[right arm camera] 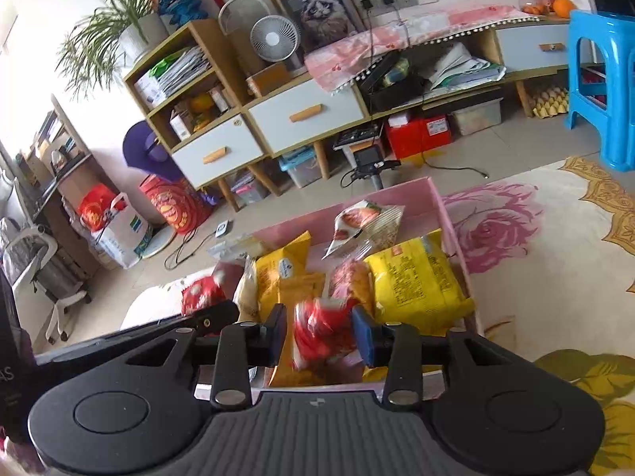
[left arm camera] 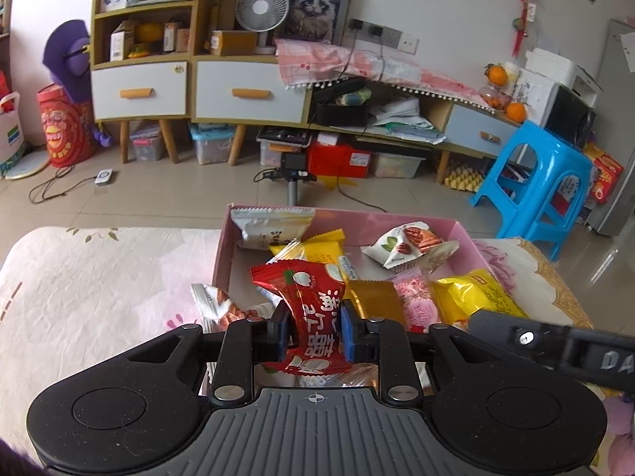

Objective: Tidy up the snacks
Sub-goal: 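Carry the red bag and candy packet into the box and open both tools, then withdraw both tools from the box back over the loose snacks, then grasp the orange-white packet with left tool while right grasps truffle chocolate packet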

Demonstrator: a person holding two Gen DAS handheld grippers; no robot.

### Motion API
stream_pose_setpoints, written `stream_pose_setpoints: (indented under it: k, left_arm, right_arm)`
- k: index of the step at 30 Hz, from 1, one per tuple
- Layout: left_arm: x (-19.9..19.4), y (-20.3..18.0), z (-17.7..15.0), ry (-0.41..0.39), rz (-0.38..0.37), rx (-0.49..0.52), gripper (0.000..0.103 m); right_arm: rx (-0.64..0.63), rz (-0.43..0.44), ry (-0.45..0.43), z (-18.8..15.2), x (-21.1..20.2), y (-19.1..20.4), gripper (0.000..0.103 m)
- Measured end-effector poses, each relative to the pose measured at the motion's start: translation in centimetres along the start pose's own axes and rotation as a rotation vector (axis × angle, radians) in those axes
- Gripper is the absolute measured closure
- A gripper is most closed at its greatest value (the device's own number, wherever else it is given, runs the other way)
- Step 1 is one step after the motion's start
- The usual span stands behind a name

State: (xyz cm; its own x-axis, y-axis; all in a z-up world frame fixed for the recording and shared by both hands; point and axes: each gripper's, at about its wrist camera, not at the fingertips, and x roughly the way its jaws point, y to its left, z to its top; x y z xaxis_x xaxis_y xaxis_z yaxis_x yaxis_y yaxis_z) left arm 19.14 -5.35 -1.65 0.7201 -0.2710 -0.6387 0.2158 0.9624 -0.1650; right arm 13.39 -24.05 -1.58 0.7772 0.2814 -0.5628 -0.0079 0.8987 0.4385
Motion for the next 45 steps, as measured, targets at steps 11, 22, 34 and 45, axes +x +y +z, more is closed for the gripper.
stream_pose_setpoints:
  k: [11, 22, 34, 45]
  left_arm:
    - [-1.9, 0.0, -0.8, 0.004, -0.01, 0.017, 0.052]
    - [-5.8, -0.2, -2.3, 0.01, -0.046, 0.05, 0.033]
    - [-8.0, 0.3, -7.6, 0.071, -0.054, 0.002, 0.013]
    - [-7.0, -4.1, -10.3, 0.134, -0.058, 0.06, 0.013]
  right_arm:
    - [0.005, 0.029, -0.02, 0.5, -1.6, -0.1, 0.055]
    - [-0.015, 0.032, -0.033, 0.5, -3.9, -0.4, 0.035]
    - [-0.071, -0.047, -0.007, -1.7, -6.1, -2.1, 0.018]
    - [-0.165, -0.136, 0.057, -3.8, -6.8, -3.6, 0.013]
